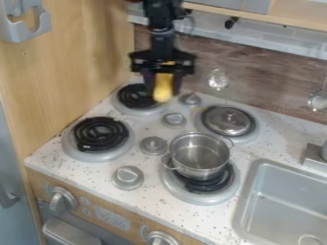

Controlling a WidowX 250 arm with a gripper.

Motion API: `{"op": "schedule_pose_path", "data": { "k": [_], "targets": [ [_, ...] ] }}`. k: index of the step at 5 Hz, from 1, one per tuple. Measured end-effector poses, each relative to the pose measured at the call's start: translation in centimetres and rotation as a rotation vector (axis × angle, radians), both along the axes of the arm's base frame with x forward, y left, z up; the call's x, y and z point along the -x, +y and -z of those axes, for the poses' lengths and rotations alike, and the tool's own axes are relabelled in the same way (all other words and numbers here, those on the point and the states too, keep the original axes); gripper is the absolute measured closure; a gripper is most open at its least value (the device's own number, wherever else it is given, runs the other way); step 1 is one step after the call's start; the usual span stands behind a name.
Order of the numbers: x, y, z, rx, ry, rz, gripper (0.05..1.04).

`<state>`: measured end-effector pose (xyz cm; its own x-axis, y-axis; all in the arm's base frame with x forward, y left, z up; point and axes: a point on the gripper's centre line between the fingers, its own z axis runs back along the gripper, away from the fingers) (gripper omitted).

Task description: Moved the ripe banana to the top right corner of the stove

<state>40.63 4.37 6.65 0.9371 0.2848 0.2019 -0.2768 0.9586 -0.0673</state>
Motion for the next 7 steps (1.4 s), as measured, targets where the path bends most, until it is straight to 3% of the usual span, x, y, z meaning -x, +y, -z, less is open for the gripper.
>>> {"op": "schedule_pose_path", "data": {
  "k": [2, 3, 4, 5, 6, 7],
  "targets": [
    [-2.0, 1.6, 4.5, -0.06, 0.026, -0.02, 0.53],
    [-3.0, 2.3, 6.9, -0.09, 0.072, -0.024, 0.53],
    [-4.1, 2.8, 8.0, -0.113, 0.095, -0.029, 0.446],
    [-4.4, 2.7, 9.4, -0.099, 0.145, -0.02, 0.14],
    [-4.6, 2.6, 9.0, -0.091, 0.156, -0.006, 0.062],
    [-3.5, 2.5, 8.7, -0.086, 0.189, -0.008, 0.081]
  ]
}}
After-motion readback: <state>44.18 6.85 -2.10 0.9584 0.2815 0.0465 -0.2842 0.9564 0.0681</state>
